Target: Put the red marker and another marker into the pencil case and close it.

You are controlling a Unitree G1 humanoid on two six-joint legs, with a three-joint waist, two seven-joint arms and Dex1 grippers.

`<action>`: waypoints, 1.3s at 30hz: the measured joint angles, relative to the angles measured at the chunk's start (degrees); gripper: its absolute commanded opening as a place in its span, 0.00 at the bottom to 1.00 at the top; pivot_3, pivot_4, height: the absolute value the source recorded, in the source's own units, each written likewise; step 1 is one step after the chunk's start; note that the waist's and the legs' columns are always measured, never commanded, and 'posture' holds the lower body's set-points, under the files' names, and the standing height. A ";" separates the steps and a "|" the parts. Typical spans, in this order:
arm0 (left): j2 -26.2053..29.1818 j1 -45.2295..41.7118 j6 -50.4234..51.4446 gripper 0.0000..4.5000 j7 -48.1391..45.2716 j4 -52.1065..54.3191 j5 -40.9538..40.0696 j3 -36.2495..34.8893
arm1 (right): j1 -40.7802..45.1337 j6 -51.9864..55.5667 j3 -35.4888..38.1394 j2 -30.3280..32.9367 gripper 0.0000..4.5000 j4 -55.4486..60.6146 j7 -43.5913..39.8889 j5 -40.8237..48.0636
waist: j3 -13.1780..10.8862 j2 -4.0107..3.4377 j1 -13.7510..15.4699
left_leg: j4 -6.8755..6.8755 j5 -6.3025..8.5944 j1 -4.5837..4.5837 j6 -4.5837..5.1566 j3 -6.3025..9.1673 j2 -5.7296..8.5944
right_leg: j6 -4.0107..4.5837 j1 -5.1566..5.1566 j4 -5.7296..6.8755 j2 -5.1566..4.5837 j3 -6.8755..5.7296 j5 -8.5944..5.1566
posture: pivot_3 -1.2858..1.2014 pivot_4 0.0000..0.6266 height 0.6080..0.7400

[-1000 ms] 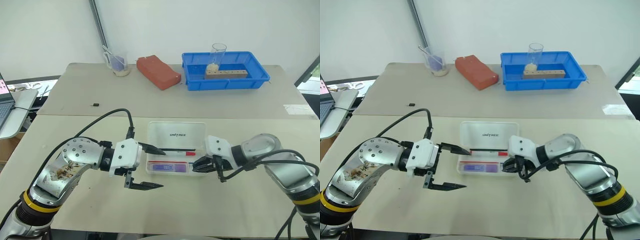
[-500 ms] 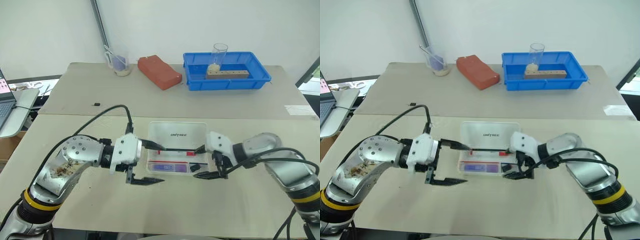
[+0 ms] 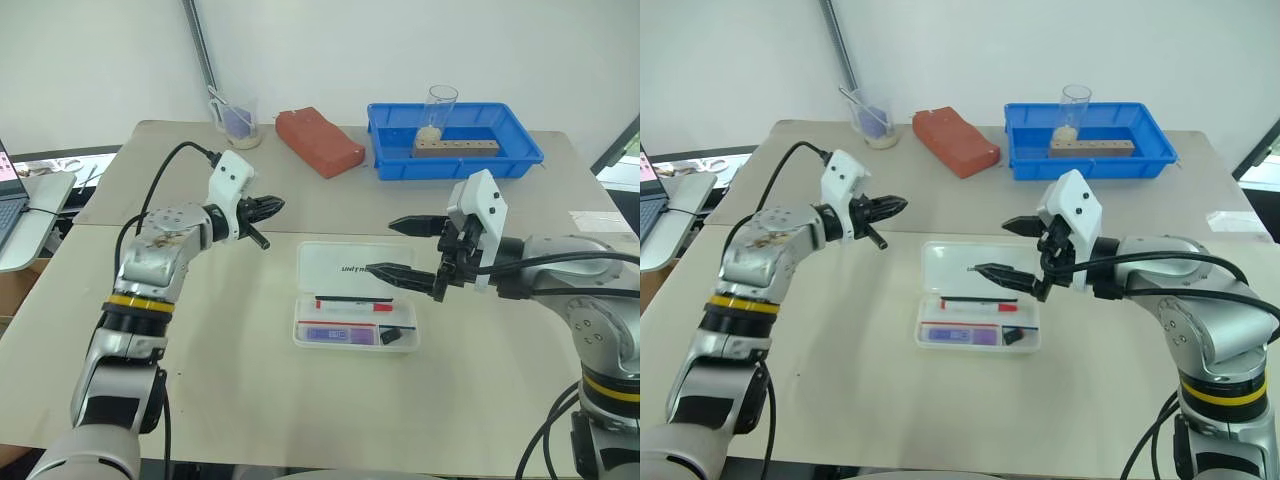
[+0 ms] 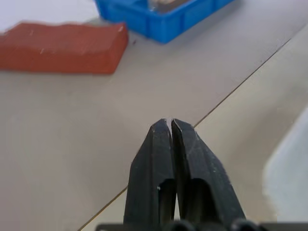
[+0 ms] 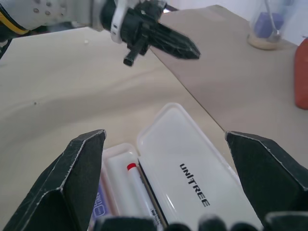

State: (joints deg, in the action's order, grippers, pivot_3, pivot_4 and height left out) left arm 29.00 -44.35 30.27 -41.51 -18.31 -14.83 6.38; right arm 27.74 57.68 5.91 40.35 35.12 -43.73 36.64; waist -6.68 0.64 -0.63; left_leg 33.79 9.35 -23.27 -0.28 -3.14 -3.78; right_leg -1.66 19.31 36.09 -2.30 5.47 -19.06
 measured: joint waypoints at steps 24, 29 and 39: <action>3.78 3.18 18.36 0.01 -31.14 13.90 -7.94 7.31 | -6.50 -0.07 5.79 8.75 0.98 3.03 1.91 8.01 | -0.01 -0.01 -0.22 | -0.12 0.00 0.02 0.00 0.06 -0.05 | 0.04 0.02 0.00 0.06 0.02 -0.02 | 0.52 0.24 1.00; 4.00 7.02 18.00 0.01 -29.92 21.87 -7.42 10.27 | -10.16 0.50 6.23 14.06 0.98 4.07 -1.78 11.47 | -0.09 0.13 -0.01 | -0.11 0.00 -0.02 0.00 0.07 -0.03 | 0.04 -0.03 -0.09 -0.01 0.00 -0.02 | 0.52 0.24 1.00; 3.36 11.19 -3.21 0.01 -23.82 21.87 7.57 22.57 | -17.85 -6.06 -0.58 16.84 0.98 2.43 -4.00 2.64 | -0.05 0.07 -0.18 | -0.06 0.01 0.15 0.01 0.03 -0.02 | 0.01 -0.07 -0.16 -0.07 0.04 -0.02 | 0.52 0.24 1.00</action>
State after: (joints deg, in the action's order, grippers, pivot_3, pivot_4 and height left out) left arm 32.37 -33.16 27.06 -65.34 3.56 -7.26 28.95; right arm 9.89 51.62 5.32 57.20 37.56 -47.73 39.28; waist -6.73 0.71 -0.81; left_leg 33.73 9.36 -23.12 -0.27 -3.11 -3.80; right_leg -1.65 19.24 35.93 -2.37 5.51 -19.07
